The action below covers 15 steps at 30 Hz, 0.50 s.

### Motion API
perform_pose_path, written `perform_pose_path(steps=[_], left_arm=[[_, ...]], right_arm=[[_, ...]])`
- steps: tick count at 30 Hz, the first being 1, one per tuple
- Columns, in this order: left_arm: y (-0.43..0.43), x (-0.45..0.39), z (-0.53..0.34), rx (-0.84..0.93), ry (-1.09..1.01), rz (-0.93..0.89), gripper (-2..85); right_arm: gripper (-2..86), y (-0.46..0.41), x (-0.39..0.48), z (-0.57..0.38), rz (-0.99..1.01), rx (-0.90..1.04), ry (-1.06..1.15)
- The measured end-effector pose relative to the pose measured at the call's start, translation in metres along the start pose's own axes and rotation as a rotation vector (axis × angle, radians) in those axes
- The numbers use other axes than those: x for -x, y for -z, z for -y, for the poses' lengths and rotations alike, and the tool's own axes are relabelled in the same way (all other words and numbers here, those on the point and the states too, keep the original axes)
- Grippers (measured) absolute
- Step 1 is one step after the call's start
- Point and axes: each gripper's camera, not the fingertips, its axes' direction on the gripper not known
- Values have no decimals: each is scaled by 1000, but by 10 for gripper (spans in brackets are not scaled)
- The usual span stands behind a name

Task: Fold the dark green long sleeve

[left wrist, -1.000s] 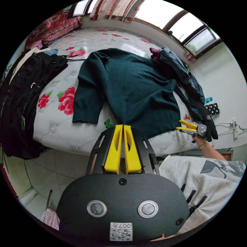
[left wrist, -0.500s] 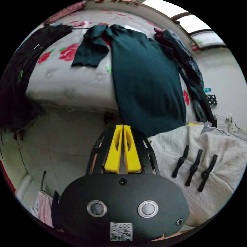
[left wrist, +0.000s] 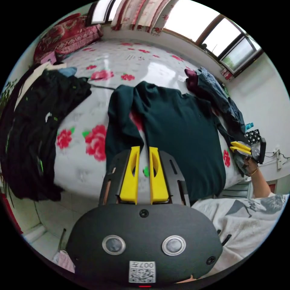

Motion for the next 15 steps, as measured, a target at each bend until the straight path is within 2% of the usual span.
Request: perform_pose_path(steps=[5,10,13,15], left_arm=[[-19,8,108,5,-65,46,62],[-53,13,205,54,-135,54,67],[-86,14,253,105,-194,38,96],[-127,13,279,217,-261,-33,121]], right_arm=[[53,3,-30,86,-60,-16,9],[64,-22,-73,183,-88,93,-7],[63,-48,-92,229,-119,171,1],[60,-66,-102,250,-131,210,0]])
